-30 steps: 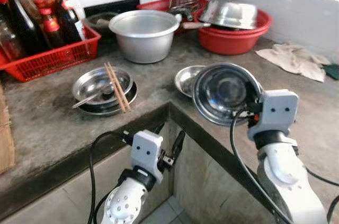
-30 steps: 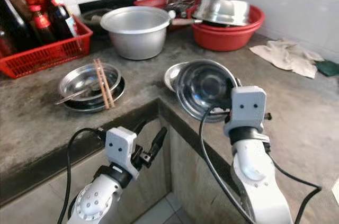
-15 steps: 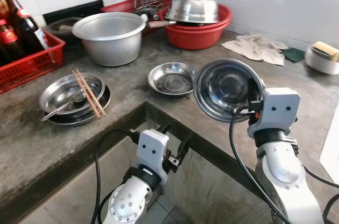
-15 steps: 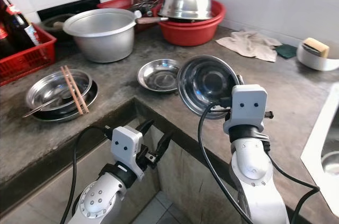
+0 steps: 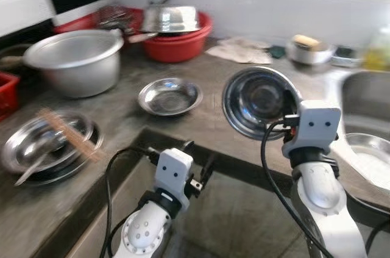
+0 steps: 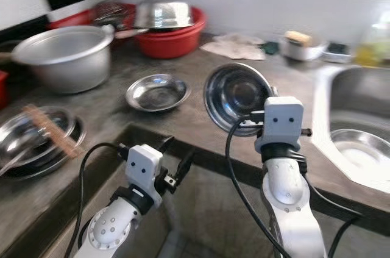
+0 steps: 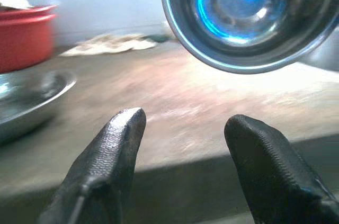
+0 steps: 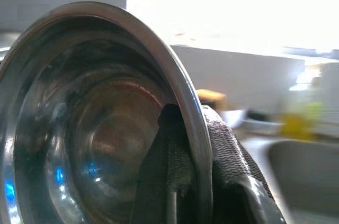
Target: Kitchen organization
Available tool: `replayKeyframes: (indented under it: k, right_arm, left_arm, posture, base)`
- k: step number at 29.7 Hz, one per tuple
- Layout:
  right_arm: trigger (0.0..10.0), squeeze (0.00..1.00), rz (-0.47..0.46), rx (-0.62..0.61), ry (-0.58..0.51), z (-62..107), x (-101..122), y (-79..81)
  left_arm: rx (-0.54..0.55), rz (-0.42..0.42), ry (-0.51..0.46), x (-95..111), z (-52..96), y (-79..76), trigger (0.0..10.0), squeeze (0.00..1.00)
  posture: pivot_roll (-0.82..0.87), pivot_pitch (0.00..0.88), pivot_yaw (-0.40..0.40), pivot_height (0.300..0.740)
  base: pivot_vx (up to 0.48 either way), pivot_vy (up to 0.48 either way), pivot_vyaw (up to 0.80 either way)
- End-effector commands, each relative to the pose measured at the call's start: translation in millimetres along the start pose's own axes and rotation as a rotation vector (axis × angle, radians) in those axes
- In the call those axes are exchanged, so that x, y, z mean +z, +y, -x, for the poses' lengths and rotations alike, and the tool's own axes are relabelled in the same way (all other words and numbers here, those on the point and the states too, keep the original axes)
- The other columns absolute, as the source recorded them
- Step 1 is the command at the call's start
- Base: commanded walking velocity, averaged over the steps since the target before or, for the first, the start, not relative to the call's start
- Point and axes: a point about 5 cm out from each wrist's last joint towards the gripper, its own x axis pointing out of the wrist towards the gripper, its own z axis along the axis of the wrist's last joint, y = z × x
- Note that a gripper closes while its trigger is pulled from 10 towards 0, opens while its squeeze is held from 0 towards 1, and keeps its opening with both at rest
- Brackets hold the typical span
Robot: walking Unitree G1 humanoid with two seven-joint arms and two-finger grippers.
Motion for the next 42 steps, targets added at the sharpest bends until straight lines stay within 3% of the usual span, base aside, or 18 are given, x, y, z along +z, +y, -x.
replayKeyframes:
  k: [1,23,30,42]
  right_arm:
    - [10.0,0.0,-0.005,0.008,-0.036,-0.5,7,2.5]
    - [10.0,0.0,-0.005,0.018,-0.038,-4.1,7,5.8]
    - [10.0,0.0,-0.048,0.04,-0.025,-15.2,11,6.2]
    - [10.0,0.0,-0.041,0.036,-0.028,-30.1,16,-0.9]
  left_arm:
    - [0.01,0.004,0.014,-3,0.9,4.0,10.0,0.0]
    - [0.036,-0.011,0.023,-4,0.3,6.6,10.0,0.0]
    - [0.034,-0.05,0.019,-3,0.5,6.5,10.0,0.0]
    - [0.03,-0.058,0.023,-4,0.3,6.2,10.0,0.0]
  posture:
    - [0.17,0.054,0.007,0.74]
    - [0.18,0.069,0.001,0.74]
    - [0.18,0.073,0.0,0.74]
    - [0.18,0.075,0.0,0.74]
  base:
    - [0.0,0.0,-0.79]
    - [0.0,-0.095,-0.78]
    - [0.163,-0.215,0.0]
    - [0.284,-0.384,0.27]
